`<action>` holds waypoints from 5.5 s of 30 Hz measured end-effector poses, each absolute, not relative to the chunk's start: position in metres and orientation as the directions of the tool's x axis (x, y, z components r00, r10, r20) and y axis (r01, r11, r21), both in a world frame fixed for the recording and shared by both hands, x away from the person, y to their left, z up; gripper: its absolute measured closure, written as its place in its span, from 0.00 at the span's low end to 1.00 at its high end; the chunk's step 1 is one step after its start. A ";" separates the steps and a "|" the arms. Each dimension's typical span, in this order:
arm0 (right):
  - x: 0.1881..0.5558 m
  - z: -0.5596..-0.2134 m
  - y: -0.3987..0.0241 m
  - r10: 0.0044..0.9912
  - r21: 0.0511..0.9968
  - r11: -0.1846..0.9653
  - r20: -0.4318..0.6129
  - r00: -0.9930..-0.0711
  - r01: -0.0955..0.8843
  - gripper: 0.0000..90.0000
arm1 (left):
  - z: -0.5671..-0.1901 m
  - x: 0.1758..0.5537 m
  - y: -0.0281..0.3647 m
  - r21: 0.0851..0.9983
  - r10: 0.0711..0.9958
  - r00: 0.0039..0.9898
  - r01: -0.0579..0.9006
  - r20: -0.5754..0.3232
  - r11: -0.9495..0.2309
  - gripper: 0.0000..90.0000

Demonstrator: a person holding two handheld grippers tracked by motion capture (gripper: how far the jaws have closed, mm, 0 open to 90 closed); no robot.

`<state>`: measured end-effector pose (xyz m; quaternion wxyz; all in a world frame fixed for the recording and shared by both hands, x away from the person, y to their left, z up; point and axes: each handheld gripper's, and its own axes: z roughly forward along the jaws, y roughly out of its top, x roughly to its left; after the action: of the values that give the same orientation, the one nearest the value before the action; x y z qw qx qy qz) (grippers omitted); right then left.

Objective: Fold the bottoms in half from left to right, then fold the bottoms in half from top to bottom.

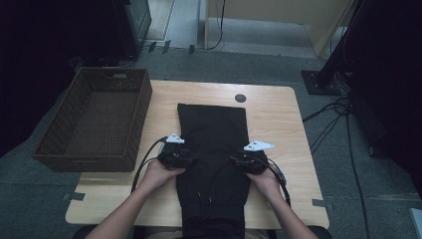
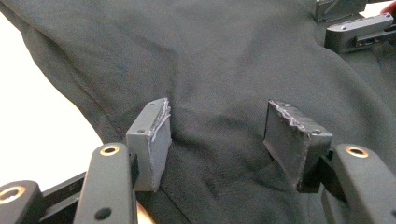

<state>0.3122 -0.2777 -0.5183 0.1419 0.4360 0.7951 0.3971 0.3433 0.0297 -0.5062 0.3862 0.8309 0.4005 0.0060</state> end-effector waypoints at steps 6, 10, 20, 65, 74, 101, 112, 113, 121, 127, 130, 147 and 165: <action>0.297 -0.518 -0.280 0.799 0.754 0.296 0.141 -0.584 0.587 0.59 | -0.507 0.331 0.032 0.648 0.656 0.692 0.653 -0.300 -0.392 0.46; 0.296 -0.519 -0.281 0.794 0.756 0.284 0.159 -0.587 0.589 0.57 | -0.505 0.331 0.032 0.639 0.661 0.680 0.669 -0.319 -0.380 0.45; 0.306 -0.513 -0.287 0.788 0.770 0.232 0.209 -0.579 0.594 0.52 | -0.498 0.338 0.041 0.690 0.641 0.699 0.633 -0.316 -0.351 0.51; 0.419 -0.512 -0.307 0.818 0.738 0.165 0.269 -0.509 0.655 0.49 | -0.491 0.452 0.054 0.639 0.704 0.632 0.695 -0.324 -0.330 0.51; 0.443 -0.511 -0.314 0.845 0.741 0.141 0.255 -0.470 0.656 0.45 | -0.494 0.480 0.052 0.632 0.737 0.600 0.710 -0.311 -0.311 0.45; 0.473 -0.521 -0.295 0.876 0.754 0.144 0.204 -0.436 0.640 0.52 | -0.502 0.503 0.026 0.601 0.758 0.582 0.729 -0.294 -0.327 0.55; 0.483 -0.499 -0.296 0.845 0.674 0.059 0.359 -0.397 0.736 0.94 | -0.480 0.508 0.034 0.625 0.734 0.581 0.729 -0.351 -0.277 0.94; 0.486 -0.491 -0.298 0.836 0.688 0.038 0.375 -0.400 0.725 0.94 | -0.472 0.510 0.034 0.645 0.735 0.582 0.718 -0.348 -0.263 0.94; 0.492 -0.415 -0.294 0.820 0.841 0.024 0.293 -0.492 0.541 0.94 | -0.411 0.513 0.041 0.795 0.731 0.615 0.582 -0.294 -0.170 0.94; 0.474 -0.417 -0.291 0.813 0.849 0.061 0.263 -0.520 0.525 0.94 | -0.410 0.490 0.045 0.808 0.695 0.664 0.552 -0.276 -0.206 0.94; 0.457 -0.420 -0.295 0.804 0.854 0.064 0.262 -0.533 0.516 0.94 | -0.413 0.477 0.051 0.811 0.681 0.671 0.551 -0.293 -0.194 0.94; 0.358 -0.455 -0.299 0.751 0.844 0.142 0.249 -0.612 0.518 0.93 | -0.451 0.383 0.057 0.768 0.612 0.719 0.580 -0.328 -0.270 0.93; 0.334 -0.516 -0.297 0.768 0.727 0.193 0.306 -0.563 0.659 0.91 | -0.504 0.360 0.052 0.667 0.629 0.700 0.650 -0.338 -0.364 0.92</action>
<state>0.3343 -0.2966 -0.5160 0.0630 0.4634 0.7697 0.4346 0.3601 0.0520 -0.5039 0.4100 0.8258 0.3870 -0.0127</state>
